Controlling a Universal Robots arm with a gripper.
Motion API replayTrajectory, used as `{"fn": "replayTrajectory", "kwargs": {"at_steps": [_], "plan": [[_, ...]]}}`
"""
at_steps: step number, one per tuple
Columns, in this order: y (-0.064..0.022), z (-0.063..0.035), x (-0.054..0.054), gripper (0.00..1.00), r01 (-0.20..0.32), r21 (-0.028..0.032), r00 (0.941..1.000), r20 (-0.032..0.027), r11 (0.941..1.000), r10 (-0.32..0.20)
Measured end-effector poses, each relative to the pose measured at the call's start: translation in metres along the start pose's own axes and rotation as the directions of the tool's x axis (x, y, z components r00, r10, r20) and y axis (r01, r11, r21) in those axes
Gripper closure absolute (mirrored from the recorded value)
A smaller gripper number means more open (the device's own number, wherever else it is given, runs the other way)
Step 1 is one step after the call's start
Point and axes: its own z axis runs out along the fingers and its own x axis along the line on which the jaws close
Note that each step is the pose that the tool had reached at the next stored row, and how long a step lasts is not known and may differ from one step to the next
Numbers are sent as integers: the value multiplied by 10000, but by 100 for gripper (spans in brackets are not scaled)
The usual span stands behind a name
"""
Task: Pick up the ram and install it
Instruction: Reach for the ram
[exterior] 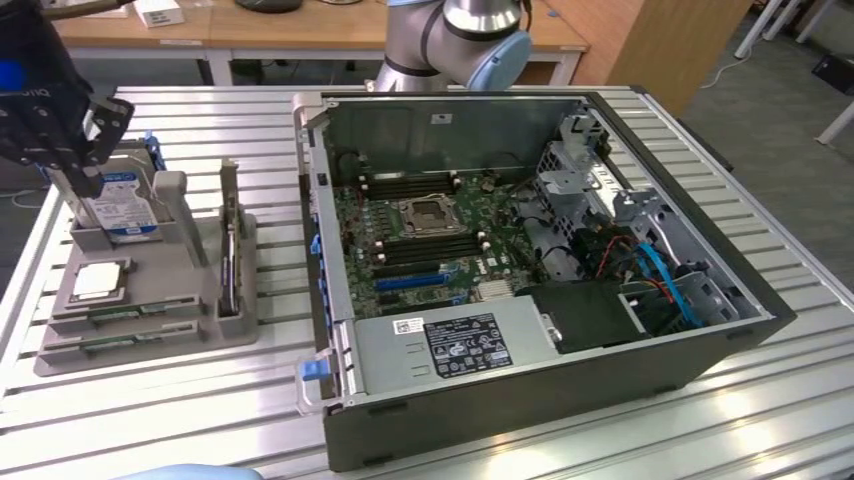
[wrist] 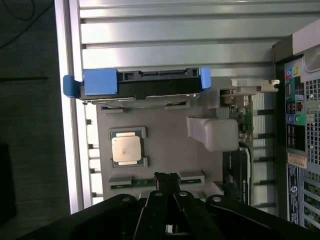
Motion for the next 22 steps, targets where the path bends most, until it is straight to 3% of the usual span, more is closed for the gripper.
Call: {"fn": "replayTrajectory", "kwargs": {"at_steps": [4, 18, 21, 22], "plan": [[-3, 60, 2, 90, 0, 0, 10000, 1, 10000, 0], [-3, 60, 2, 89, 0, 1, 10000, 0, 10000, 0], [-3, 60, 2, 76, 0, 1, 10000, 0, 10000, 0], [-3, 60, 2, 76, -1, 0, 10000, 0, 10000, 1]]}}
